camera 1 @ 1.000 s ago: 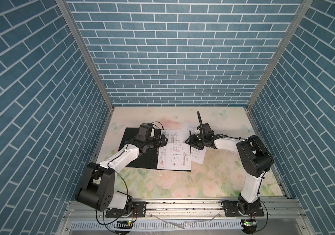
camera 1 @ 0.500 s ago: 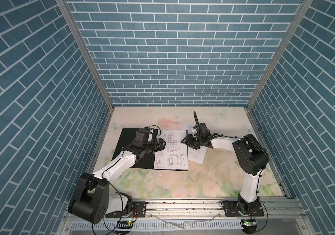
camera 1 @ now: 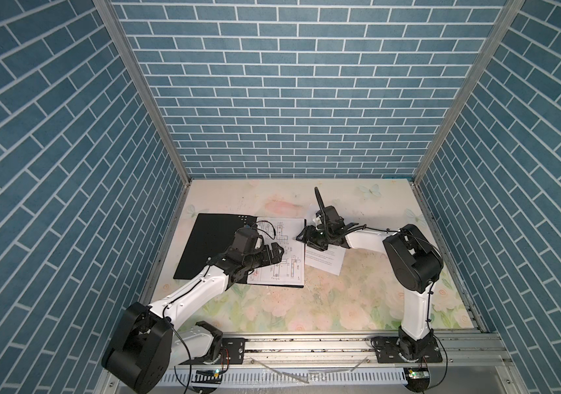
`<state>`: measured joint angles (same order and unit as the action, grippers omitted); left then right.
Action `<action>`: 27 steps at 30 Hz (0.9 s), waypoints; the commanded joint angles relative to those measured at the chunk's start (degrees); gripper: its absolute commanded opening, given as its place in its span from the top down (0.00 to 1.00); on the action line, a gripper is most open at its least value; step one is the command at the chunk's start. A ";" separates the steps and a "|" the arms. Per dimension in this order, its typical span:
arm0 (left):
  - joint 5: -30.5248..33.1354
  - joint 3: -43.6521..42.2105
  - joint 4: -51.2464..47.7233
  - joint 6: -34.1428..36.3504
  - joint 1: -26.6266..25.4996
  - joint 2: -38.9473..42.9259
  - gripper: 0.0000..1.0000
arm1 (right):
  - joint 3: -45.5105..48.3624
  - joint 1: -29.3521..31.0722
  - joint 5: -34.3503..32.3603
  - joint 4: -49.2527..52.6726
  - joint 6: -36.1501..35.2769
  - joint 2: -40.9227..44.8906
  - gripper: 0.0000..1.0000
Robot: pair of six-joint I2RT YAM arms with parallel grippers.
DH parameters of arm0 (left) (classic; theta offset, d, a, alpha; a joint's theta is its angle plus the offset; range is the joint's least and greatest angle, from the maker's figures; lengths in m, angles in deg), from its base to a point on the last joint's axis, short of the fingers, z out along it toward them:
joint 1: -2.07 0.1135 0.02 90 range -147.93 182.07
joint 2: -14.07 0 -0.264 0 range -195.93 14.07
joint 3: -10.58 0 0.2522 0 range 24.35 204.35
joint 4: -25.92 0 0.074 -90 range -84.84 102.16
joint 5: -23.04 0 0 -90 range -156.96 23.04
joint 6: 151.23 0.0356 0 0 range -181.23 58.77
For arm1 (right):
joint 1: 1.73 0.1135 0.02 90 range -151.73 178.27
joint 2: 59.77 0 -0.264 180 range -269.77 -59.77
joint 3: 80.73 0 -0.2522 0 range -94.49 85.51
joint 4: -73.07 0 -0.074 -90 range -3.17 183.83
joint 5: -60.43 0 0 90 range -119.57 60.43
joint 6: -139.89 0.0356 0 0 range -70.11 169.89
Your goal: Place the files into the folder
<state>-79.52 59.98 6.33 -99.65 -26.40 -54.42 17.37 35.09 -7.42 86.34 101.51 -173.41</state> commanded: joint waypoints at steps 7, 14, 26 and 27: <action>2.58 0.53 1.52 -1.48 -2.75 -1.74 0.00 | 1.34 -0.02 -7.08 13.54 -4.51 0.30 0.37; 3.41 1.01 1.00 -1.04 -3.35 -2.19 0.00 | 9.61 -0.78 -10.21 18.21 -7.73 3.91 0.38; 3.52 7.30 3.53 -0.33 -9.94 -10.63 0.00 | 18.83 -1.51 -13.87 20.49 -9.65 11.95 0.39; 3.45 7.66 3.82 -0.39 -10.35 -11.41 0.00 | 19.34 -1.56 -14.25 21.18 -10.01 12.59 0.39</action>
<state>-76.63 65.73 8.65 -100.67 -35.43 -64.45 31.95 34.11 -17.25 94.32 92.85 -159.62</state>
